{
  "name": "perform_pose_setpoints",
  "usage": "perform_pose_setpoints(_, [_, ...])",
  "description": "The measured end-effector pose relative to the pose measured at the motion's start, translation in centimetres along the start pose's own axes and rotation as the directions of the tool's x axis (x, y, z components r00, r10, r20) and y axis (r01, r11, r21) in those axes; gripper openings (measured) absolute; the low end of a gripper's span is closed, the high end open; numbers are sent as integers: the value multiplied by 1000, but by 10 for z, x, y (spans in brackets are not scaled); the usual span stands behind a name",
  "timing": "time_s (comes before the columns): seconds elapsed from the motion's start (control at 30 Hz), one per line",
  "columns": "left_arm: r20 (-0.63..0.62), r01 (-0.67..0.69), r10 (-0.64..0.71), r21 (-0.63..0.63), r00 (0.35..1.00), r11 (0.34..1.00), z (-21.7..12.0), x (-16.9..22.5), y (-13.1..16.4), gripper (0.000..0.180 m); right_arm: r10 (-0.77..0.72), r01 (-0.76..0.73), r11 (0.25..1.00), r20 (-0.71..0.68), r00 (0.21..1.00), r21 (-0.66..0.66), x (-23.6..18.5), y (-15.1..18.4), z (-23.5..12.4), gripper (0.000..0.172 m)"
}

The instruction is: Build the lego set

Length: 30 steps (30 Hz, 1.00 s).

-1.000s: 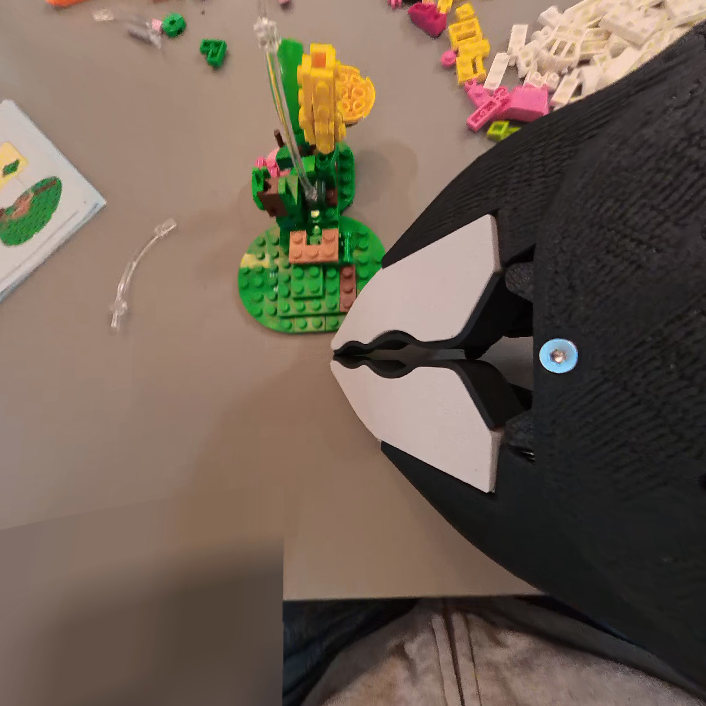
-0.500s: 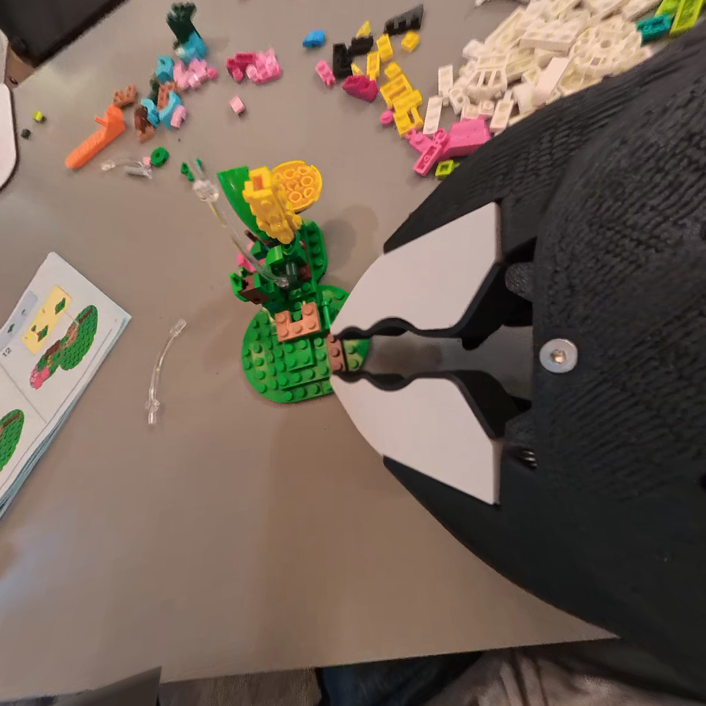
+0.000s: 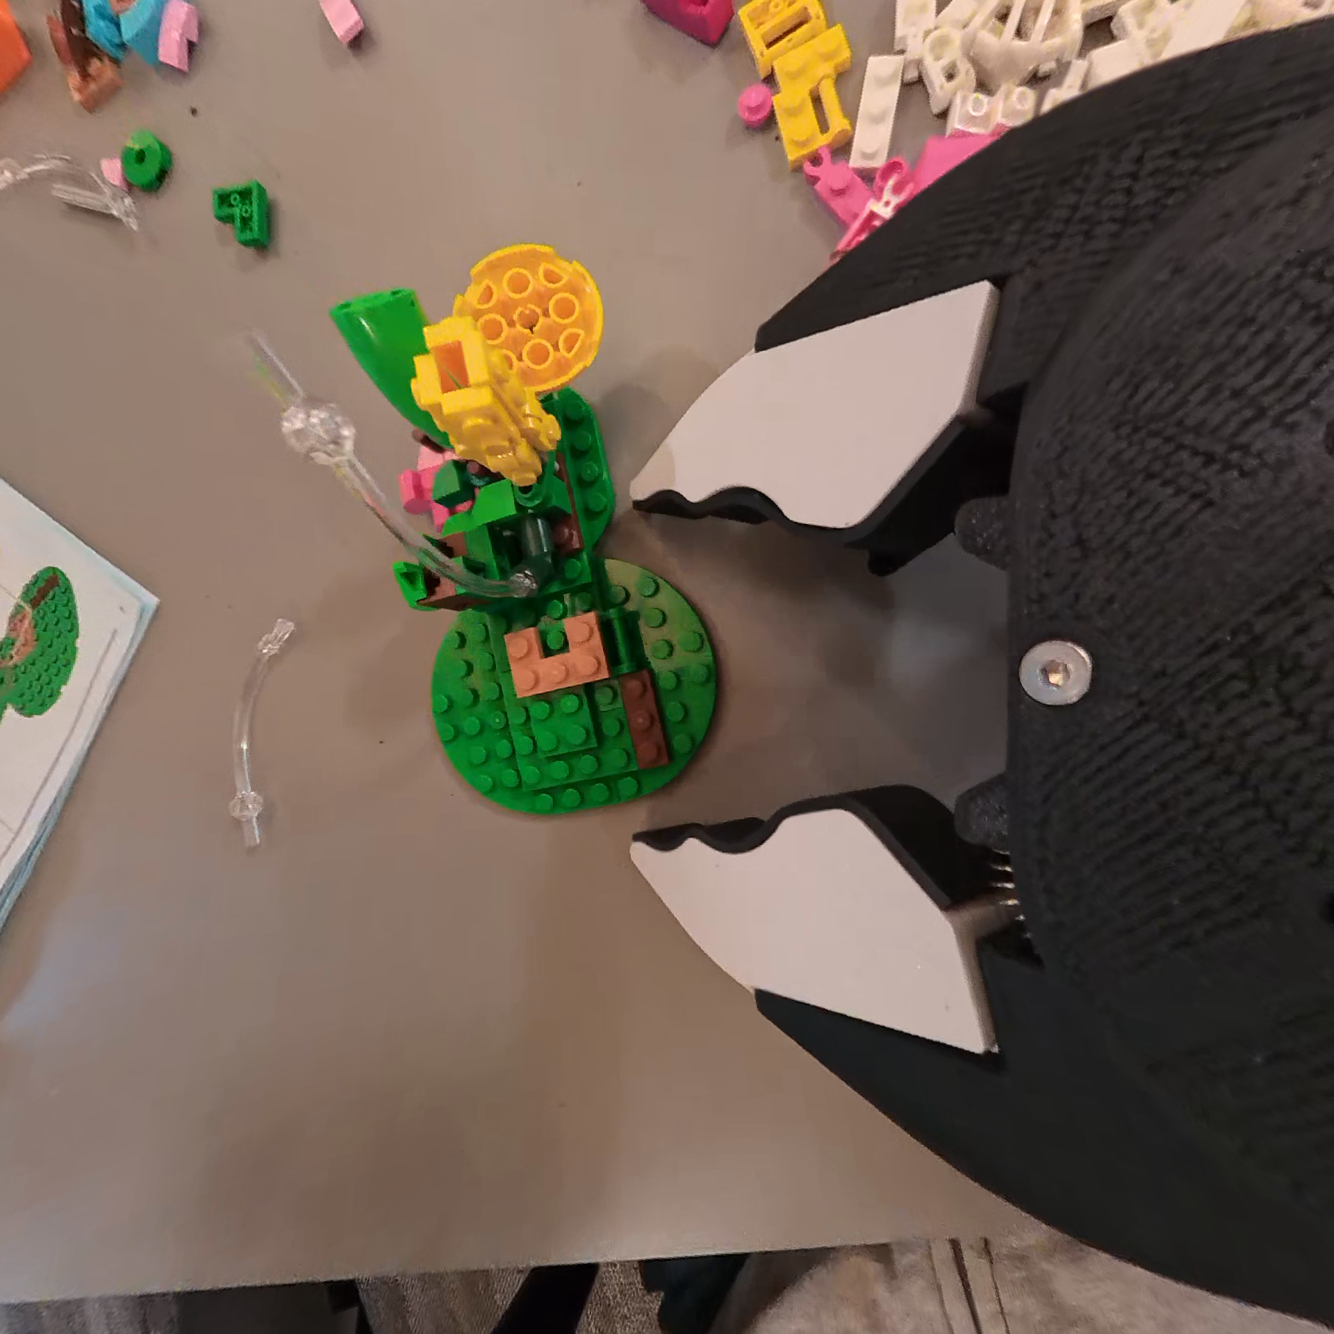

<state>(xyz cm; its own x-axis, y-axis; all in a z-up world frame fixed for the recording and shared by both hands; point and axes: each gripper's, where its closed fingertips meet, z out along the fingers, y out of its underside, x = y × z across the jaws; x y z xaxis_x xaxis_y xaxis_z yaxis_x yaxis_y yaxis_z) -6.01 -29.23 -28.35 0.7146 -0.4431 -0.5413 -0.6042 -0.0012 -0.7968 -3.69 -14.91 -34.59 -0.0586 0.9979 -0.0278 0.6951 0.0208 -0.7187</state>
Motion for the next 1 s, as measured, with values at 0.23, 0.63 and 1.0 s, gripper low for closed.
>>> perform_pose_setpoints(0.23, [-14, -17, 17, -22, 1000, 1000, -1, 1, 4, 43, -28, 28, 999, 7, 1000, -29, -4, -2, 2, 63])
perform_pose_setpoints(0.63, [-67, -92, 87, -72, 994, 993, -9, 16, 14, 46, -110, 113, 993, 92, 990, -26, -30, -4, 4, 57])
perform_pose_setpoints(1.0, [15, -435, 440, -127, 898, 891, -9, 35, 28, 59, -236, 247, 969, 229, 944, -18, -87, 3, -1, 57])
